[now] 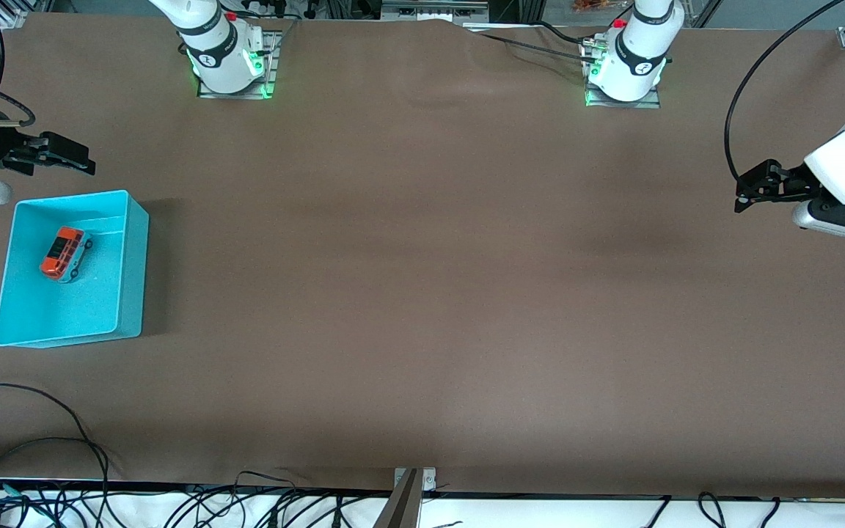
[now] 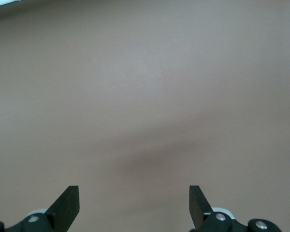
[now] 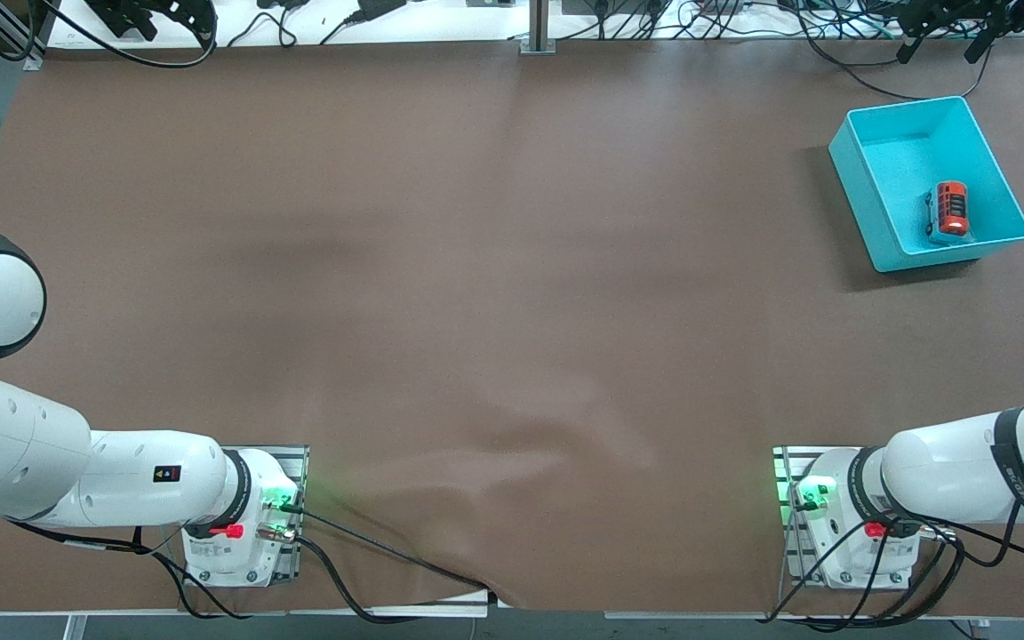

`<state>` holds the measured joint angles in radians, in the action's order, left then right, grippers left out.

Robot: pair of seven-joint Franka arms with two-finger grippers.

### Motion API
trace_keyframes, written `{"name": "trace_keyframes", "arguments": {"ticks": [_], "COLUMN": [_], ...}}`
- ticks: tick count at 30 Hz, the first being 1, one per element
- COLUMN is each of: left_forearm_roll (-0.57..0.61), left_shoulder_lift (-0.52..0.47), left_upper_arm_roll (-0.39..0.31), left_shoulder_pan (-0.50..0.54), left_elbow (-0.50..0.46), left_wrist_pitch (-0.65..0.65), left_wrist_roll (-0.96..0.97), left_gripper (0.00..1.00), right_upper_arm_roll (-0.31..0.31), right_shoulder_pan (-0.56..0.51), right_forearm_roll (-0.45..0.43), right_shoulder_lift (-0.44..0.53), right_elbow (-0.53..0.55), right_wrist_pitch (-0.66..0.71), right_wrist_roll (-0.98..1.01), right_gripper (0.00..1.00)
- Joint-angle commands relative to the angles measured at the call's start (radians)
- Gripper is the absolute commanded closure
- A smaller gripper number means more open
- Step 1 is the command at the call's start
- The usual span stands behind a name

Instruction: Wind up bus and store in blue box

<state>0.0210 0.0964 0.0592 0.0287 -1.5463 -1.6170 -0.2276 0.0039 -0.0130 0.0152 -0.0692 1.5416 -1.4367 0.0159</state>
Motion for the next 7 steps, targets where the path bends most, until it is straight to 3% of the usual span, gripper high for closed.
{"name": "trace_keyframes", "arguments": {"ticks": [1, 7], "left_forearm_roll": [0.028, 0.027], "left_shoulder_lift": [0.016, 0.016], "left_upper_arm_roll": [0.004, 0.004], "left_shoulder_pan": [0.000, 0.002], "left_elbow": [0.038, 0.038], "left_wrist_pitch": [0.026, 0.026], "left_wrist_roll": [-0.001, -0.001], "left_gripper": [0.00, 0.00], "right_upper_arm_roll": [-0.001, -0.001], "right_shoulder_pan": [-0.002, -0.002], "right_forearm_roll": [-0.015, -0.015], "right_shoulder_lift": [-0.003, -0.003], "right_elbow": [-0.018, -0.018], "right_wrist_pitch": [0.021, 0.021], "right_wrist_roll": [0.013, 0.012], "right_gripper": [0.00, 0.00]}}
